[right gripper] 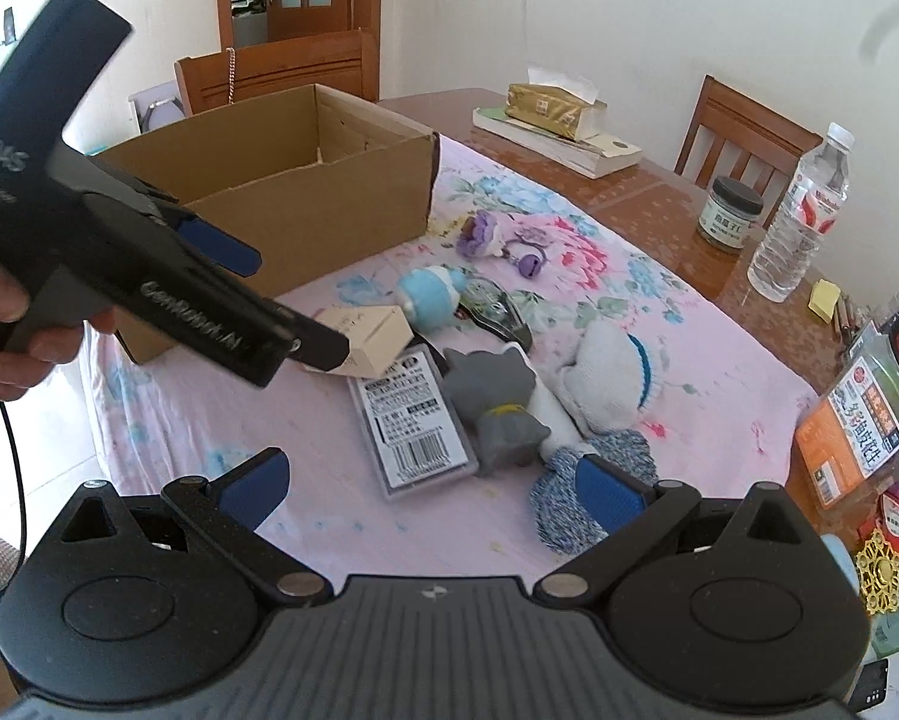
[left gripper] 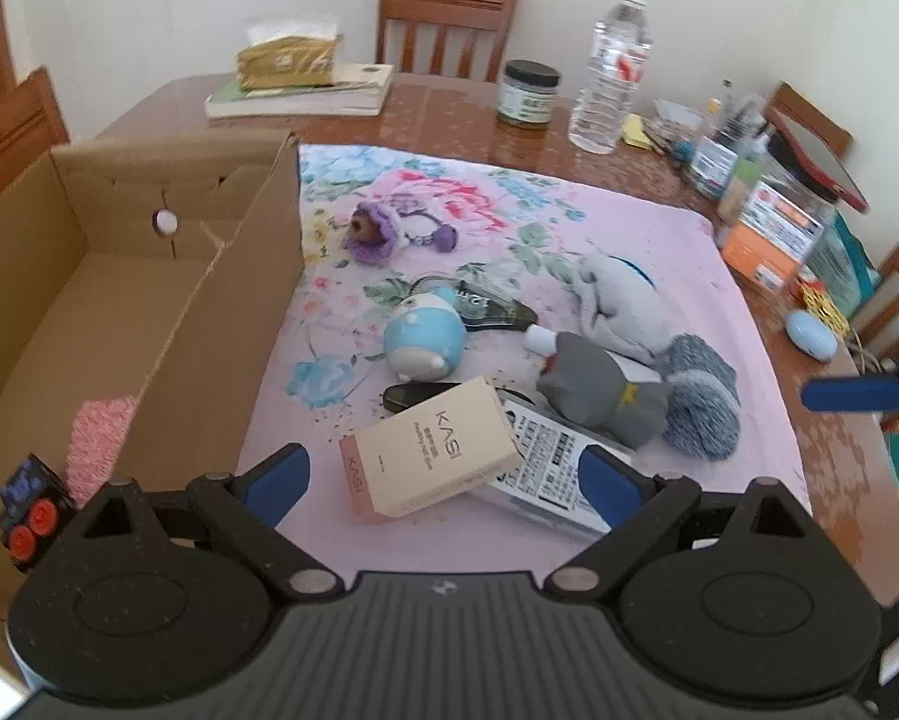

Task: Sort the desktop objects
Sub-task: 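Withdraw both tools from the box back toward the remaining items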

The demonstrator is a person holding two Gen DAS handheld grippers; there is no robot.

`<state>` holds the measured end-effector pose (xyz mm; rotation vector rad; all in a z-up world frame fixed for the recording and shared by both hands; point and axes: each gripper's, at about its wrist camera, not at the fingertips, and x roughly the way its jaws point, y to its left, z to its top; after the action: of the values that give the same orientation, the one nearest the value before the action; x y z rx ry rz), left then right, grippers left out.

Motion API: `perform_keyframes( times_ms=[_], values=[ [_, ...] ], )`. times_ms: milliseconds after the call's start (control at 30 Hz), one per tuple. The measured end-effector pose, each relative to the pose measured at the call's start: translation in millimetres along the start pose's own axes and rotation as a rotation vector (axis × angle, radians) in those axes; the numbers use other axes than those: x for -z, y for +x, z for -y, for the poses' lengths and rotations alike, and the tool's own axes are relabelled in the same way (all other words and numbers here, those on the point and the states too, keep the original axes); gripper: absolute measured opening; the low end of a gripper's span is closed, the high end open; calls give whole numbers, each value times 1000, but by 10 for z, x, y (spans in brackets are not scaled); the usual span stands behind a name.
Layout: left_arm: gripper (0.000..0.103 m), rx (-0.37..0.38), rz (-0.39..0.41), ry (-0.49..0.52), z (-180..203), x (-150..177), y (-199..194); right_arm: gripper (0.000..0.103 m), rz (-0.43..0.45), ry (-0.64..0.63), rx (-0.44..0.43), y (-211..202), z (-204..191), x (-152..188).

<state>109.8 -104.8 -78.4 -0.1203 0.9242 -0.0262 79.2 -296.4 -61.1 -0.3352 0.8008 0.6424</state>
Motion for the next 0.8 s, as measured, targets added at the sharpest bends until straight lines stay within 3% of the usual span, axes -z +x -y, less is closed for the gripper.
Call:
perform_keyframes(
  times_ms=[267,567,800],
  values=[
    [96,-23,-24,-109,-80,-14,255,103,-14,6,-18,72,159,44],
    [96,-59,-64,-134,-64,7,475,103,-18,-11,-29,161,268,38],
    [96,-28,-75,-162,-98,13,507,103,-25,-10,-39,211,336,47]
  ],
)
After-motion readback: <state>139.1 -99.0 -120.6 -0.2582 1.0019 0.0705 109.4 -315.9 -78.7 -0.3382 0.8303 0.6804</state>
